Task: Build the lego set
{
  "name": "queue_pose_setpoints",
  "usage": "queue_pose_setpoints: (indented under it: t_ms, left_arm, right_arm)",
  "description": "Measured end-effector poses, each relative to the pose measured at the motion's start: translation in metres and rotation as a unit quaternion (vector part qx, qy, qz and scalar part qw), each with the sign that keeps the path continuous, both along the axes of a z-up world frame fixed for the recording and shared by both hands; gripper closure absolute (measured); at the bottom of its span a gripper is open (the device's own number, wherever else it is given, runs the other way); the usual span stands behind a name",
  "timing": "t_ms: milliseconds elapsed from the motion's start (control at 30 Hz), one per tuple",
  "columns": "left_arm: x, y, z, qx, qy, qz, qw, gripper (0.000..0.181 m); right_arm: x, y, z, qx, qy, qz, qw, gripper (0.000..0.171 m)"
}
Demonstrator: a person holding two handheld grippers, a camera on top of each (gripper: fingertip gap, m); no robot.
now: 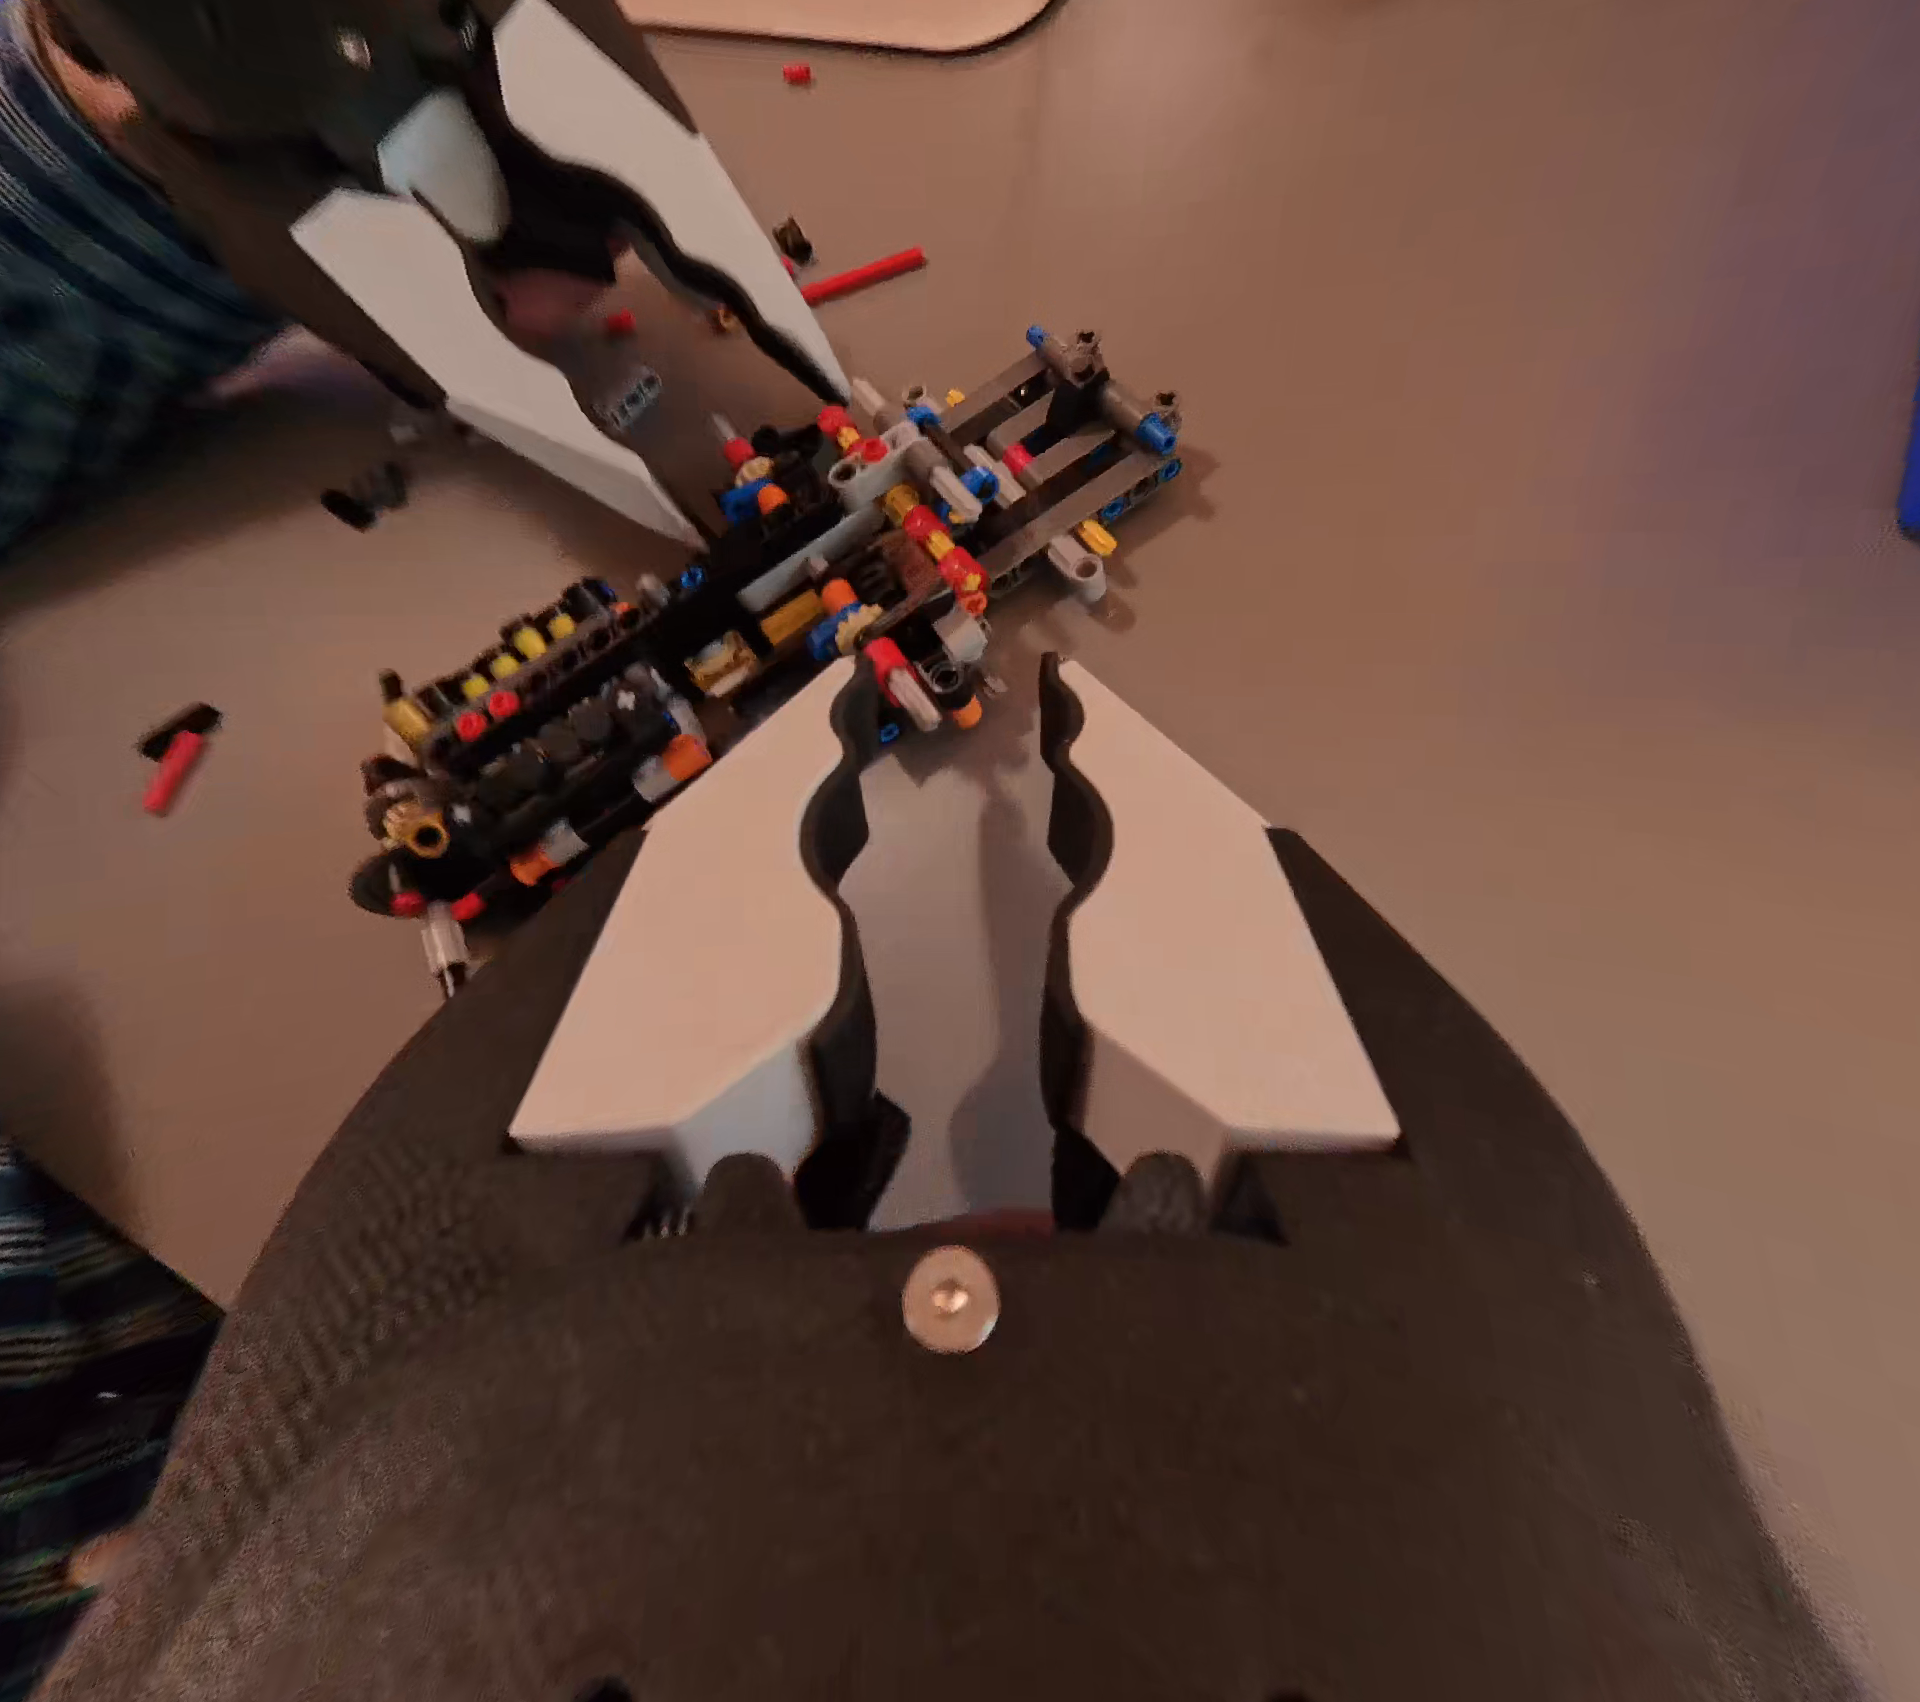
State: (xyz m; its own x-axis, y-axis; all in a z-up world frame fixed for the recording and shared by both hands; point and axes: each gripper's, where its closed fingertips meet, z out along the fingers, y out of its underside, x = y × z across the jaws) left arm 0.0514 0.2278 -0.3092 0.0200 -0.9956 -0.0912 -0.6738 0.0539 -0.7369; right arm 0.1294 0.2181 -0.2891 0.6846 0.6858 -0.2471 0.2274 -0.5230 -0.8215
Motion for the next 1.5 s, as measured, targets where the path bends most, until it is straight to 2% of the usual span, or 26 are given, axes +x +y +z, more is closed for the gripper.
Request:
queue_pose_setpoints:
  t_ms: [133,267,433,567,900,1133,1500]
  left_arm:
    - [0.004,-0.004,0.0,-0.007,-0.004,-0.008,1.0,0.141]
    - [0.008,-0.004,0.0,0.004,-0.006,0.007,1.0,0.146]
    - [0.01,-0.004,0.0,0.029,-0.006,0.021,0.999,0.153]
    - [0.014,-0.008,0.0,0.03,-0.015,0.021,0.999,0.152]
    - [0.013,-0.01,0.0,0.042,-0.016,0.028,0.999,0.153]
    - [0.013,-0.01,0.0,0.048,-0.015,0.028,0.998,0.153]
    - [0.014,-0.01,0.0,0.05,-0.016,0.025,0.998,0.153]
  right_arm:
    - [-0.003,0.006,-0.003,-0.059,0.033,-0.008,0.998,0.143]
    - [-0.005,0.01,-0.011,-0.105,0.032,-0.017,0.994,0.138]
    - [-0.005,0.009,-0.015,-0.176,0.084,-0.024,0.981,0.131]
    - [-0.009,0.006,-0.014,-0.216,0.125,-0.021,0.968,0.135]
    - [-0.017,0.001,-0.015,-0.239,0.145,-0.007,0.96,0.141]
    - [-0.022,0.003,-0.017,-0.23,0.129,-0.008,0.965,0.145]
    - [-0.016,-0.002,-0.014,-0.243,0.151,0.006,0.958,0.143]
